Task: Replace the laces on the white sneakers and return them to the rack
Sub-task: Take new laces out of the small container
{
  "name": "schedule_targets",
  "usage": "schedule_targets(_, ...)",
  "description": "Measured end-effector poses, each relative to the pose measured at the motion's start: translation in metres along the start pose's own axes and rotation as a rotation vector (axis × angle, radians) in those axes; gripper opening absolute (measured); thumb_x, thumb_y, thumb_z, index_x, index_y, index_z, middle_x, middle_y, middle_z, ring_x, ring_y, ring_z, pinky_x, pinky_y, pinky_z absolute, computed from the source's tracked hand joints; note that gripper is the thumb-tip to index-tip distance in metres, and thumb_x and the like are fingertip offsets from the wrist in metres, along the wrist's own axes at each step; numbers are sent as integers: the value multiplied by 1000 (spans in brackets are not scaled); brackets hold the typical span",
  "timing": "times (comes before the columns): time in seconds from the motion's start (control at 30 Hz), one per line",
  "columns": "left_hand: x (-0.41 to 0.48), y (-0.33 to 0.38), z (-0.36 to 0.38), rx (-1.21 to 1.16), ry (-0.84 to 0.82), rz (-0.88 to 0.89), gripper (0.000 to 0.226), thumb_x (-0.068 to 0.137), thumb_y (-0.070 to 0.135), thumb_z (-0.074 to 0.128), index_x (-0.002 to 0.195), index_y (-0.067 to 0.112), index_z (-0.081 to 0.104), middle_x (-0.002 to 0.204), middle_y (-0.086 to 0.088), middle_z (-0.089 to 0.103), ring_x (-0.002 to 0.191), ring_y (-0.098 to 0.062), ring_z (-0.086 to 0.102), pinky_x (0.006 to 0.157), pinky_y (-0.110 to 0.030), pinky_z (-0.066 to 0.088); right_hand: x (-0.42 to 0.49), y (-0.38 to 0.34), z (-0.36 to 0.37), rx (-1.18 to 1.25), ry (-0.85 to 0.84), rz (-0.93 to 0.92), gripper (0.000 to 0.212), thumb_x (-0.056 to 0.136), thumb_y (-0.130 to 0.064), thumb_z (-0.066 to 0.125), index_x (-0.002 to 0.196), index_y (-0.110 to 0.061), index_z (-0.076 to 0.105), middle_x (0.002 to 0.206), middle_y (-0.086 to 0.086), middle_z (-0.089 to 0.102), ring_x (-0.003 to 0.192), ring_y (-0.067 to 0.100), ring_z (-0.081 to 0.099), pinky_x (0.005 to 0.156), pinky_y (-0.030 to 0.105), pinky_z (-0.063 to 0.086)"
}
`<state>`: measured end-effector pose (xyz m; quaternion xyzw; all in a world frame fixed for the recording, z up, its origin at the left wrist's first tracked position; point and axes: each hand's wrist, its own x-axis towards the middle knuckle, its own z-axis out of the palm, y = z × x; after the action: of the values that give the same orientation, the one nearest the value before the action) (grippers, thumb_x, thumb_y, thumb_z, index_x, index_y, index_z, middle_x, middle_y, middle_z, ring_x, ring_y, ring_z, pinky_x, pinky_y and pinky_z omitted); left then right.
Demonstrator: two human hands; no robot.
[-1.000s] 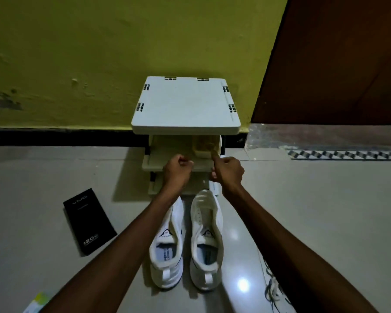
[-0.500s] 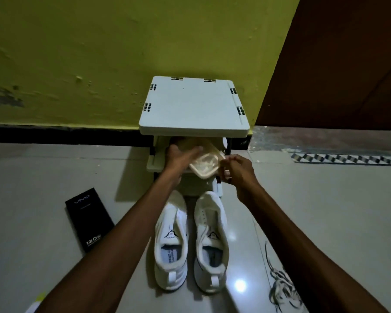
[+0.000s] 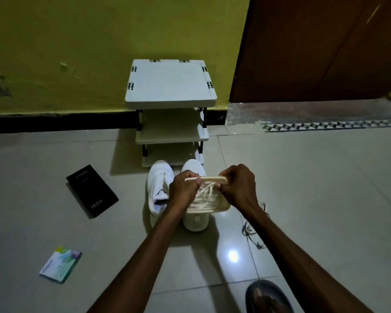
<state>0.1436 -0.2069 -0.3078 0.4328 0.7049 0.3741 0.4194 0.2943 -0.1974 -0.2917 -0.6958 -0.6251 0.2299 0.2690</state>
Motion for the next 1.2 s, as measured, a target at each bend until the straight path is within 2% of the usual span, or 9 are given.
schedule_targets(0.1,-18,1,9,-42,91,33,10,87,16,62,77,18,64,83,-3,69,81,-23,62,72,-31,48,-12,5,-3,-60,75,-57,30,69,-26,85,95,-20,71,93,-2,57,83,14,56,71,21,38)
schedule_targets(0.2,-27,0,12,-116,123,102,12,90,14,61,79,18,62,81,-1,66,78,-20,61,70,-29,47,-21,14,-11,121,51,-43,36,64,-26,90,94,-22,71,89,-4,63,78,15,65,71,30,52)
schedule_targets(0.3,-29,-3,11,-220,207,131,13,91,9,59,80,16,60,79,-4,65,77,-24,61,71,-34,50,-32,19,-14,318,-7,130,34,60,-17,92,85,-19,69,78,-1,69,67,18,70,68,40,60)
schedule_targets(0.4,-40,-3,17,-206,270,142,9,93,7,58,85,11,59,80,-1,62,73,-17,58,61,-17,44,-40,19,-8,469,-32,334,29,61,-7,88,82,-13,69,76,6,72,67,22,72,69,44,62)
schedule_targets(0.67,-61,-23,38,-122,428,182,15,86,1,57,96,9,63,90,-6,68,86,-24,62,72,-29,48,-60,6,-10,265,165,339,21,61,-7,73,79,-18,69,77,-1,69,70,18,66,68,34,58)
schedule_targets(0.8,-64,-29,39,-116,481,180,20,84,1,60,102,5,64,98,-9,70,90,-25,63,72,-21,43,-61,3,-5,299,190,367,22,62,-5,73,79,-17,67,79,0,69,70,18,64,67,30,55)
schedule_targets(1.0,-73,-32,44,-135,529,168,10,86,8,64,91,13,57,96,-7,66,92,-28,61,75,-24,41,-60,6,-1,309,193,301,23,63,-4,78,79,-16,66,79,0,68,71,17,63,64,27,52)
schedule_targets(1.1,-66,-30,26,-258,321,126,16,88,27,70,89,12,62,91,-4,70,89,-26,65,78,-34,52,-51,22,-14,381,39,170,27,62,-4,85,80,-14,69,75,1,68,68,16,66,63,32,58)
schedule_targets(1.2,-58,-22,-4,-566,-231,-174,56,83,62,63,101,9,68,103,-15,72,101,-34,66,94,-46,52,-38,40,-40,471,-164,57,29,64,6,83,75,-17,69,73,5,65,71,23,63,67,43,61)
